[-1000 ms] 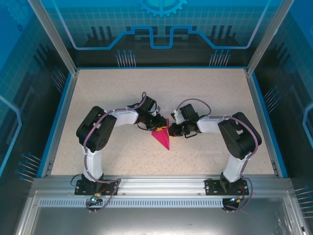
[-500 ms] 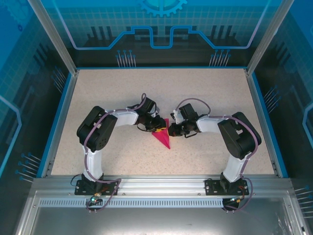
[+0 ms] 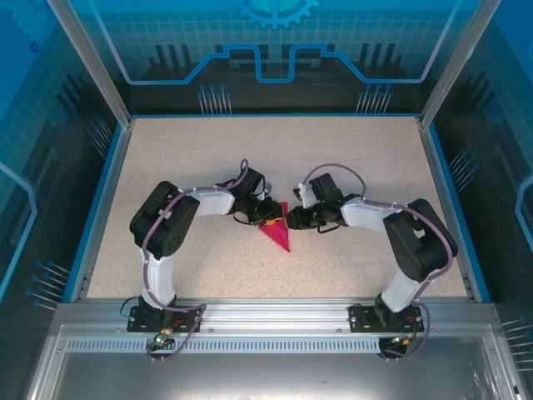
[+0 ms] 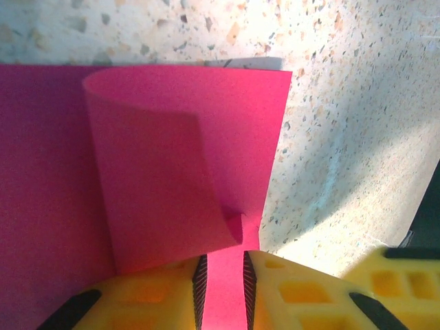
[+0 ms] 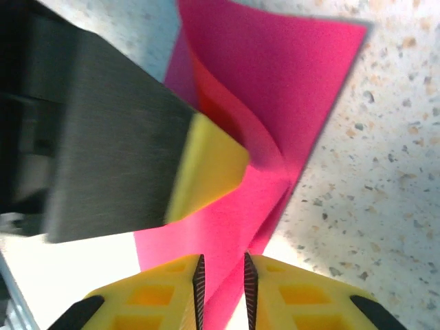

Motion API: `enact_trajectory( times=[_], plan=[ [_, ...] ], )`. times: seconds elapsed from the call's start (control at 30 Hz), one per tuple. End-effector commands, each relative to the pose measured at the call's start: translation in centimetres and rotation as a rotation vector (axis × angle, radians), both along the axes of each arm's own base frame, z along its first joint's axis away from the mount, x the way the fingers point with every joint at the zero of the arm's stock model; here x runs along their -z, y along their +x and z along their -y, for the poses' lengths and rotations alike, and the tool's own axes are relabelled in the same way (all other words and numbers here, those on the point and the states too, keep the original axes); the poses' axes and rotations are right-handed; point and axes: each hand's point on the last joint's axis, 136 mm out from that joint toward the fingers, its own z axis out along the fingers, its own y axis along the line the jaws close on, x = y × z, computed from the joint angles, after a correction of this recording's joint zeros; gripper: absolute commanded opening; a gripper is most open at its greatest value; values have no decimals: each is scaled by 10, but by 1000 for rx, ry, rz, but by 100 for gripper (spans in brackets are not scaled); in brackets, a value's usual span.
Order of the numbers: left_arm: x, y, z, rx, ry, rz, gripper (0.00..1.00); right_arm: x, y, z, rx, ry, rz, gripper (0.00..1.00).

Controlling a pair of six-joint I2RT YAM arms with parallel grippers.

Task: Fold a paper plane with a square sheet of paper (fold left side to right side)
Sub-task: Fourth fold the wing at the center of the table.

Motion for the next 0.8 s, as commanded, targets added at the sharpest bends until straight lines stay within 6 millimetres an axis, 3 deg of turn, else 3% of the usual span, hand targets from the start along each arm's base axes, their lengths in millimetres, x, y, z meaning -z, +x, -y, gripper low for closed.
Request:
enact_trajectory(
  times=[0.0, 0.2, 0.3, 0.77],
  plan=[
    [40, -30, -21, 1, 117, -113, 25, -16, -25, -1, -49, 72, -47, 26],
    [41, -30, -21, 2, 117, -111, 25, -27, -58, -30, -137, 227, -131, 19],
    [40, -30, -20, 3, 116, -111, 25, -19, -64, -39, -163, 222, -159, 18],
    [39, -30, -21, 2, 119, -109, 25, 27, -78, -32, -162, 94, -248, 17]
  ],
)
